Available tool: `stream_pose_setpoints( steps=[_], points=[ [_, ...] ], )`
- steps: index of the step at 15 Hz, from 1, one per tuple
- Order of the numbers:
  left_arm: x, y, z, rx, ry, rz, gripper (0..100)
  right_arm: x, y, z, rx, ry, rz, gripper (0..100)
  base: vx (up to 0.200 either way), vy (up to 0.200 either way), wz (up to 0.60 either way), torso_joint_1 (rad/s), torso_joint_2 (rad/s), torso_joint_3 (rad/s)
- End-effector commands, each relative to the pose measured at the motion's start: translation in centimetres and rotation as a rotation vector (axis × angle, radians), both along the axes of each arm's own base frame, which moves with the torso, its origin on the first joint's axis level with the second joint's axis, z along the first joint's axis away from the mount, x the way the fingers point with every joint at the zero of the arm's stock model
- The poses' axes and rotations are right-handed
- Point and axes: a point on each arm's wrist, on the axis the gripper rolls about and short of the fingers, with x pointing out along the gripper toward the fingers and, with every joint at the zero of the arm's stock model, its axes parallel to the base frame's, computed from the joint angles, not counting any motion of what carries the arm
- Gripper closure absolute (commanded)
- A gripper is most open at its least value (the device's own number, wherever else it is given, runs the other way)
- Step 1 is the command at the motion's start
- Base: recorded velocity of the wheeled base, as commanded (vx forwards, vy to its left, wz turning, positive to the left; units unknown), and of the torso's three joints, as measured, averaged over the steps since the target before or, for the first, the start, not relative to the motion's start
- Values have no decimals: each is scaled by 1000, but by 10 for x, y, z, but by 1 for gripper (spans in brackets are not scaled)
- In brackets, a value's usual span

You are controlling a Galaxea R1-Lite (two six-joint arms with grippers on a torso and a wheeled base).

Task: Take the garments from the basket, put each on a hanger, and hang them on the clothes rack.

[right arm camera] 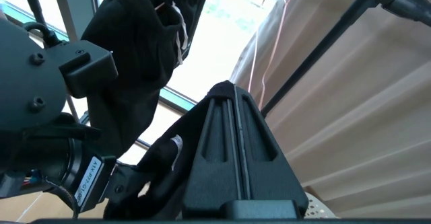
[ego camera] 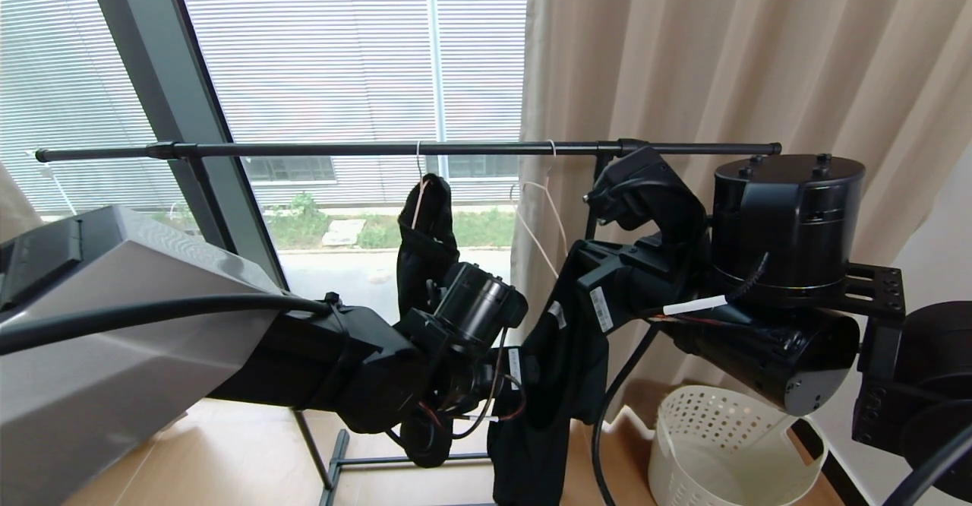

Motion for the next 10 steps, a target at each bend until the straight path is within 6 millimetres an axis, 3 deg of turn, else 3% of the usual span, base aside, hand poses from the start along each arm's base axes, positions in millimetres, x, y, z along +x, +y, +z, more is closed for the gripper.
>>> stream_pose_setpoints(
  steps=[1,4,10],
  points=[
    [-2,2,-1,4,2,2,100,0,0,1,2,-2,0,100,0,0,0,0,0,0],
    [-3,2,3,1,-6,3,100,0,-1,0,-2,-1,-1,100,0,0,0,0,0,0],
    [-17,25,58,-19,-155,17,100,2,-18,-6,-101,-7,-13,100,0,0,0,0,0,0]
  ],
)
